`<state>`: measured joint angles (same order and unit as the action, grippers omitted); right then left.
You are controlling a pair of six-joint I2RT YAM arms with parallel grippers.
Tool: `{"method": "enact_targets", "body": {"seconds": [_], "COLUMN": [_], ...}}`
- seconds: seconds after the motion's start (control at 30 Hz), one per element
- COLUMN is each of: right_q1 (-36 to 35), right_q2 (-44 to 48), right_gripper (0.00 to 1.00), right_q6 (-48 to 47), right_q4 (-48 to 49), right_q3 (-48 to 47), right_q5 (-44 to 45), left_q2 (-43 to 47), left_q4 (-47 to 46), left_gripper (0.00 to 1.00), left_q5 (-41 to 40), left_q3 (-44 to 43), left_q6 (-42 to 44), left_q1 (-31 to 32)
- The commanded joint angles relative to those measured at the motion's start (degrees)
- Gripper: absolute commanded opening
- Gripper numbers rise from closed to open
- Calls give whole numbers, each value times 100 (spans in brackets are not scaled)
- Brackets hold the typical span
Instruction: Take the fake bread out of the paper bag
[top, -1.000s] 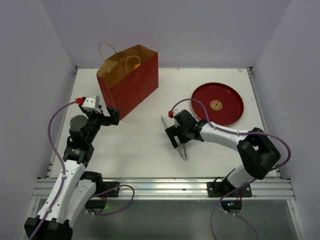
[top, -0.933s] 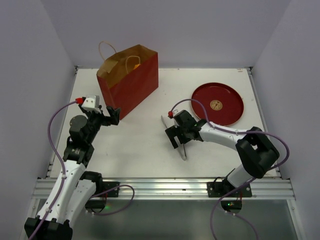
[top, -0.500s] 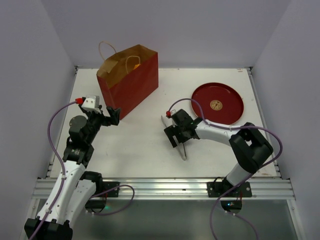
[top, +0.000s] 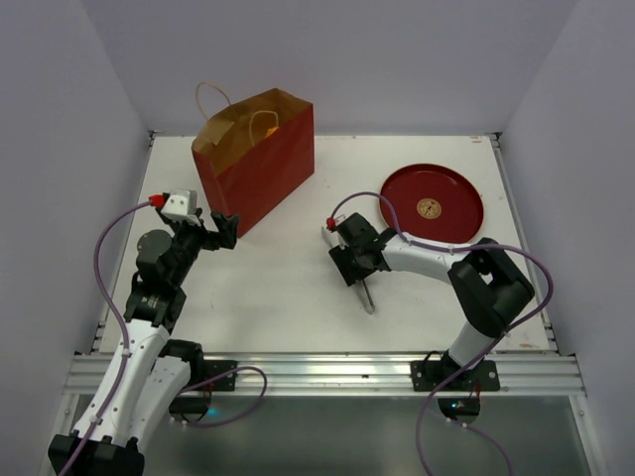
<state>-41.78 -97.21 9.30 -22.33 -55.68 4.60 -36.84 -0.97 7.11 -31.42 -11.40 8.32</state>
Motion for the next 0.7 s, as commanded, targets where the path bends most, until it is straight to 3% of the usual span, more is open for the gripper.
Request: {"method": "enact_targets", "body": {"seconds": [0.0,0.4,0.57,0.67], "right_q1": [-32,108,547,1092], "right_q2": [-44,220,325,448], "right_gripper": [52,0,0,0], "right_q6": [-42,-877,-2139,-2634], "right_q4": [-70,35,-824,-1221], "right_q3": [-197,-188,-697,-970], "right_q5": [-64,428,-458,-1719], "left_q2": [54,72,72,72], "left_q4": [-52,-43,-43,-43], "left_gripper": [100,100,100,100], "left_q5": [62,62,80,80], "left_q3": [-259,-259,-259,-259], "left_q6": [24,24,24,24], "left_q1": [-23,-23,-23,-23]}}
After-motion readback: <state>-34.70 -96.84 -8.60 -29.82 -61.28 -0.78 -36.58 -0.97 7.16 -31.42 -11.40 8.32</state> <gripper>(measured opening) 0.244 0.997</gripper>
